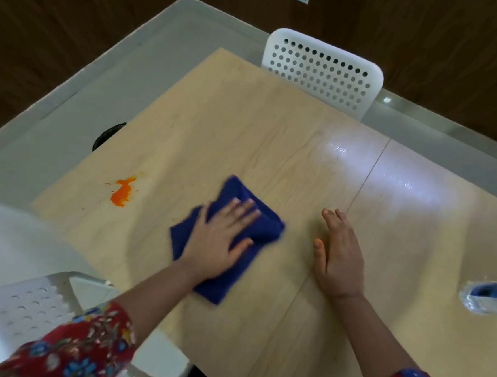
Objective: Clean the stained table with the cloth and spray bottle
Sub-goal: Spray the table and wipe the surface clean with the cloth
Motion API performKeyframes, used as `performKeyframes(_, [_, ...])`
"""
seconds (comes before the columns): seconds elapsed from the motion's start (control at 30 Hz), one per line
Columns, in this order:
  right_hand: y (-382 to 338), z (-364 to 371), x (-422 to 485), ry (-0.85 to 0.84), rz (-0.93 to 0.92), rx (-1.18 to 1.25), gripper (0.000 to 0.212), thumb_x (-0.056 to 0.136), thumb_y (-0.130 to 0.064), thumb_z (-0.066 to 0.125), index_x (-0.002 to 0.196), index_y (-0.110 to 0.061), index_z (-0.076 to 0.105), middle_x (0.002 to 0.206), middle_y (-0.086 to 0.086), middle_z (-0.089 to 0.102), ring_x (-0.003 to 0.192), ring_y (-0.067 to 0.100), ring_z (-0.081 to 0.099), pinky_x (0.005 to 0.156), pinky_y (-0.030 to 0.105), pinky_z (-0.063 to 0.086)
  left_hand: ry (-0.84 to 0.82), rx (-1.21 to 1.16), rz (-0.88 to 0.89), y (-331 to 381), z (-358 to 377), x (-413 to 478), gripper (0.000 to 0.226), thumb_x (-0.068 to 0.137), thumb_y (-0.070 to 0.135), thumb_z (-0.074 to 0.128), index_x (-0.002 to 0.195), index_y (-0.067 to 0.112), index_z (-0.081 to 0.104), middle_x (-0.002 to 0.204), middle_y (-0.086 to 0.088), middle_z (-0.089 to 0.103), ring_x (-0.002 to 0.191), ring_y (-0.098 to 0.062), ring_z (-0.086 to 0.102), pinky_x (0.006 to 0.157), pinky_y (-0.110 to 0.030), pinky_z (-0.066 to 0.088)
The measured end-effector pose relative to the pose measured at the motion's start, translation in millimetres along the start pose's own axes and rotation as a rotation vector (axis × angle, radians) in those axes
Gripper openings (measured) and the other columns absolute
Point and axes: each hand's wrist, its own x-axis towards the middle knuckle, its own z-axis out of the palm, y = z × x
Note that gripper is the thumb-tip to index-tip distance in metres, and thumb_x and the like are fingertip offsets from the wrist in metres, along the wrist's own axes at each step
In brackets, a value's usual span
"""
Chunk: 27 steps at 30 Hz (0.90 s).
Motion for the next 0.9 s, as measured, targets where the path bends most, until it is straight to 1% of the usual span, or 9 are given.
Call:
performKeyframes(0.1, [-12.0,8.6,5.3,-0.042,0.023,-0.033,0.053,0.097,-0.037,0.032,0.143,-0.013,0.041,0.147,0.005,0.044,0.144,0.020,0.027,0.116,0.042,0.027,0.019,-0.028,-0.268,-39.2,-14.7,37.5,0.058,0.099,0.049,0.024,0.154,0.032,0.018,0.162,0.011,0.010,0.149,-0.013,0.011,0.113,-0.052,0.022])
performKeyframes(0.2, [-54.2,34.6,18.0,0.046,0.201,0.190,0.053,0.097,-0.038,0.028,0.143,-0.016,0.041,0.149,0.001,0.041,0.145,0.011,0.023,0.119,0.031,0.020,0.051,-0.090,-0.322,-19.7,-14.8,83.9,0.057,0.101,0.041,0.030,0.154,0.025,0.017,0.163,0.004,0.009,0.149,-0.018,0.009,0.115,-0.049,0.024])
performKeyframes(0.3, [-92.6,61.1,27.3,0.171,0.368,0.363,0.054,0.097,-0.038,0.027,0.143,-0.012,0.041,0.147,0.004,0.043,0.143,0.014,0.028,0.118,0.032,0.023,-0.037,-0.067,0.014,1.2,-4.7,66.5,0.058,0.100,0.043,0.027,0.155,0.029,0.013,0.163,0.008,0.005,0.150,-0.012,0.003,0.120,-0.046,0.014])
performKeyframes(0.4, [-98.5,70.1,25.2,0.125,0.296,0.202,0.054,0.097,-0.038,0.030,0.143,-0.011,0.040,0.148,0.005,0.043,0.145,0.018,0.026,0.117,0.040,0.026,-0.060,-0.075,0.238,-46.2,-13.3,19.6,0.057,0.099,0.047,0.026,0.153,0.036,0.014,0.162,0.015,0.006,0.148,-0.006,0.001,0.119,-0.038,0.001])
performKeyframes(0.5, [-96.7,70.2,24.3,0.073,0.268,0.122,0.056,0.097,-0.040,0.029,0.145,-0.013,0.037,0.150,0.004,0.040,0.146,0.017,0.023,0.117,0.042,0.025,0.036,-0.059,-0.147,-135.6,-27.8,9.5,0.055,0.098,0.043,0.027,0.152,0.034,0.021,0.161,0.011,0.014,0.148,-0.013,0.011,0.115,-0.051,0.023])
performKeyframes(0.63, [-102.1,79.2,29.3,-0.007,0.206,-0.019,0.059,0.097,-0.043,0.027,0.148,-0.014,0.033,0.153,0.005,0.036,0.147,0.020,0.019,0.119,0.040,0.020,0.069,-0.036,-0.566,-179.8,-43.4,44.4,0.057,0.102,0.044,0.023,0.155,0.026,0.013,0.163,0.005,0.007,0.150,-0.017,0.006,0.117,-0.052,0.018])
performKeyframes(0.7, [-101.9,81.2,27.3,-0.042,0.147,-0.073,0.058,0.097,-0.043,0.028,0.148,-0.016,0.033,0.154,0.005,0.035,0.148,0.021,0.019,0.119,0.039,0.019,0.057,-0.034,-0.481,-145.7,-39.5,61.8,0.060,0.101,0.045,0.027,0.155,0.024,0.013,0.163,0.002,0.006,0.150,-0.020,0.006,0.116,-0.052,0.020])
performKeyframes(0.77, [-101.1,80.6,26.2,-0.063,0.126,-0.093,0.057,0.097,-0.041,0.030,0.148,-0.017,0.034,0.154,0.005,0.035,0.148,0.020,0.019,0.119,0.039,0.020,0.000,-0.028,-0.214,-101.0,-27.8,55.8,0.063,0.098,0.049,0.029,0.155,0.027,0.013,0.163,0.005,0.006,0.150,-0.018,0.005,0.117,-0.051,0.019])
performKeyframes(0.9, [-101.5,80.9,26.6,-0.078,0.085,-0.116,0.056,0.097,-0.040,0.032,0.147,-0.014,0.038,0.152,0.007,0.038,0.147,0.022,0.022,0.117,0.043,0.024,-0.163,-0.057,0.253,-95.7,-28.5,3.2,0.061,0.098,0.056,0.026,0.153,0.041,0.006,0.161,0.019,-0.003,0.148,-0.004,-0.007,0.117,-0.037,-0.007])
